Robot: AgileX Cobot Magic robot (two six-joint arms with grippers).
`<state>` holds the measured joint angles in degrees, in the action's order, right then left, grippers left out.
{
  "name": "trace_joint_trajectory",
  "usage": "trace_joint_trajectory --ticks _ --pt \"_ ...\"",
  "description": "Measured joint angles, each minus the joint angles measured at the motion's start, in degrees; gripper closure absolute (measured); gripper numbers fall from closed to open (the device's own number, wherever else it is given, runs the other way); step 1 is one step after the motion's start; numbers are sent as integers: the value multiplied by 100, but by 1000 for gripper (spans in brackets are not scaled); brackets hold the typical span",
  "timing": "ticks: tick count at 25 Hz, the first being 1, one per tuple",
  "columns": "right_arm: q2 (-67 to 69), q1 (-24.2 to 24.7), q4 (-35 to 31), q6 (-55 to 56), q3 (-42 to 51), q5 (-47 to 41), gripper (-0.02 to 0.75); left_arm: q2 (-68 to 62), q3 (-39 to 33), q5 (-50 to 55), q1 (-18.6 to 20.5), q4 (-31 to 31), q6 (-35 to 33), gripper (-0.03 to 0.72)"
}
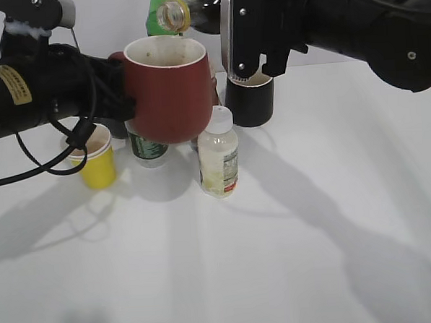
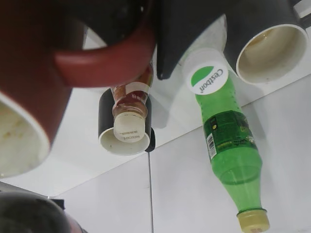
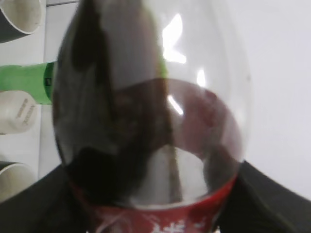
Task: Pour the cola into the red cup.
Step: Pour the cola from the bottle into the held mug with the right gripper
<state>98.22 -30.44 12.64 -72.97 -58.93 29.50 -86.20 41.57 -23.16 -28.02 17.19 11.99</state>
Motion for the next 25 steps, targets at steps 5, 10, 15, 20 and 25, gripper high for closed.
trace_joint_trajectory --ticks 5,10,15,20,25 --pt "0 0 0 -206 0 88 258 0 0 0 0 0 0 636" --pt "0 0 0 -459 0 261 258 0 0 0 0 0 0 636" --pt "0 0 6 -667 0 381 258 0 0 0 0 -4 0 636" --pt "-2 0 11 -788 0 381 258 0 0 0 0 -4 0 636" --pt "-2 0 0 -600 0 370 258 0 0 0 0 -4 0 636"
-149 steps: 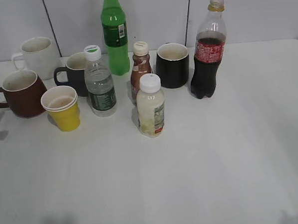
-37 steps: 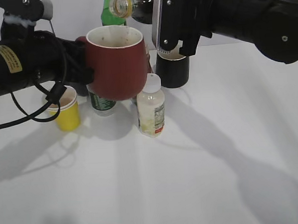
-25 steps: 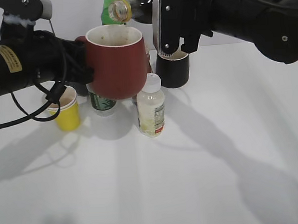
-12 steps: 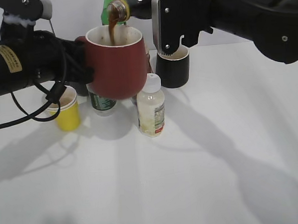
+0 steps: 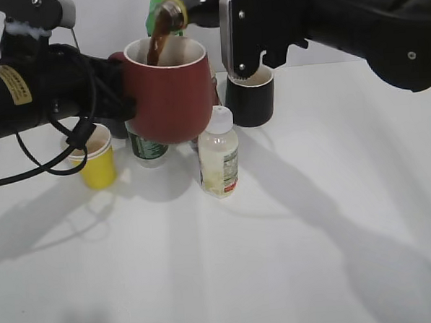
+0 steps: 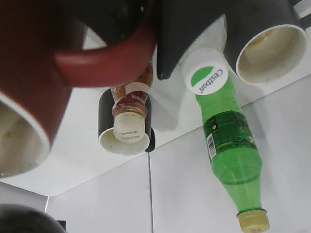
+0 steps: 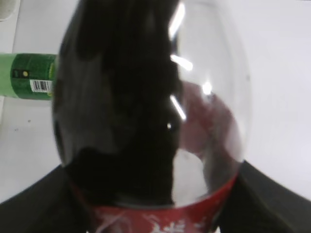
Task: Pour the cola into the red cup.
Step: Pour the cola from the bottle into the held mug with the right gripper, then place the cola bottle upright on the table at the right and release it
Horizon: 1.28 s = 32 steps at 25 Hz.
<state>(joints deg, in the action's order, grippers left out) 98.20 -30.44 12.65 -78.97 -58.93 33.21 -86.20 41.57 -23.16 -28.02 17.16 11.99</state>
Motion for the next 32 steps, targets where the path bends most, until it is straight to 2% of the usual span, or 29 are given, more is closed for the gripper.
trace_joint_trajectory --ticks 10,14,17,20,23,26,29,32 --pt "0 0 -25 1807 133 -560 258 125 0 -335 18 50 -27 636" --pt "-38 24 -143 3771 133 -640 258 225 20 -587 310 58 -22 636" --pt "-93 259 -218 5792 133 -695 258 227 12 -632 855 62 -18 636" --pt "-115 829 107 7395 163 -695 258 219 -157 -871 1712 62 -18 636" --pt "-115 1352 461 8327 342 -695 258 19 -349 -1390 2699 164 -18 636" --pt "-25 1601 679 8698 502 -588 258 -589 -355 -2019 3516 266 -18 636" --pt "64 1634 744 8815 580 -511 258 -1434 -311 -2723 3930 291 -234 636" --pt "82 1634 780 8840 587 -431 258 -2208 -126 -3213 4025 308 -515 636"
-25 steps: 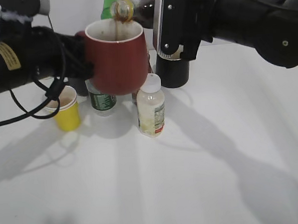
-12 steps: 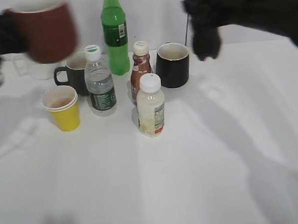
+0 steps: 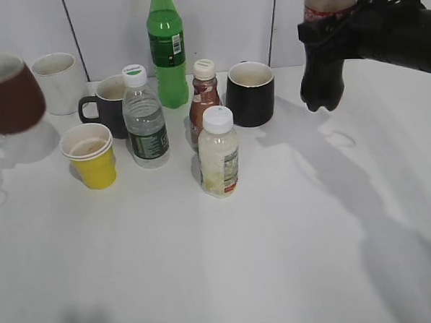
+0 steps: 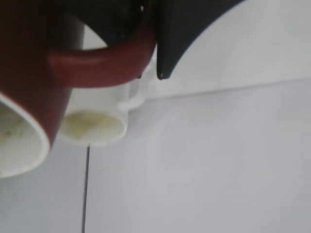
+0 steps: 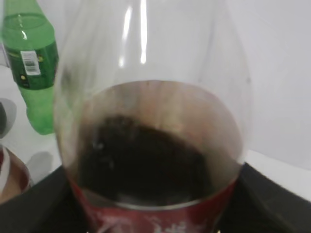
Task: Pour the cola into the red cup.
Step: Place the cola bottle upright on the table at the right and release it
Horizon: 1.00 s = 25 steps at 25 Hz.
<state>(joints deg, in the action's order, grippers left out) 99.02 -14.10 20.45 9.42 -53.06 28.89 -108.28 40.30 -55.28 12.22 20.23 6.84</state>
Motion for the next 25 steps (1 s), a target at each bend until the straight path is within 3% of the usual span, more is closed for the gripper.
trace_joint_trajectory --ticks 6,10,18,25 --pt "0 0 17 50 0 137 258 -1317 508 -946 -6 61 -190 636" --pt "0 0 17 158 0 141 258 -1826 649 -1023 -6 24 -307 636" --pt "0 0 21 208 0 141 259 -2056 654 -1062 -6 24 -328 633" --pt "0 0 23 213 0 144 259 -2056 654 -1227 -6 56 -301 563"
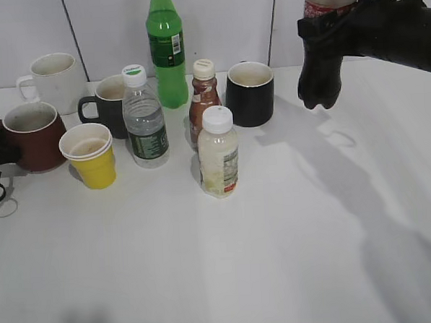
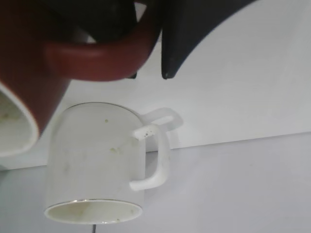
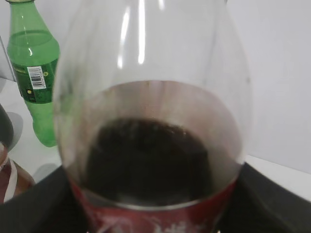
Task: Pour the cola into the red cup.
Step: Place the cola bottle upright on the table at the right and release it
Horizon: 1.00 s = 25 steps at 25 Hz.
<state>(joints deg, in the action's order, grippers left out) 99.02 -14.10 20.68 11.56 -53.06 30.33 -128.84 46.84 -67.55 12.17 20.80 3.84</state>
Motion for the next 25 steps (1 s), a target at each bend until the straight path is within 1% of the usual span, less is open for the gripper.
trace_joint_trajectory --ticks 6,12,17,25 --pt "0 0 5 7 0 0 261 0 0 159 0 -13 26 496" --pt "0 0 7 6 0 4 261 6 0 165 0 3 40 448" --pt "0 0 7 30 0 26 261 6 -203 91 28 -2 41 442" --pt "0 0 7 41 0 33 261 92 -819 -161 124 -103 41 440"
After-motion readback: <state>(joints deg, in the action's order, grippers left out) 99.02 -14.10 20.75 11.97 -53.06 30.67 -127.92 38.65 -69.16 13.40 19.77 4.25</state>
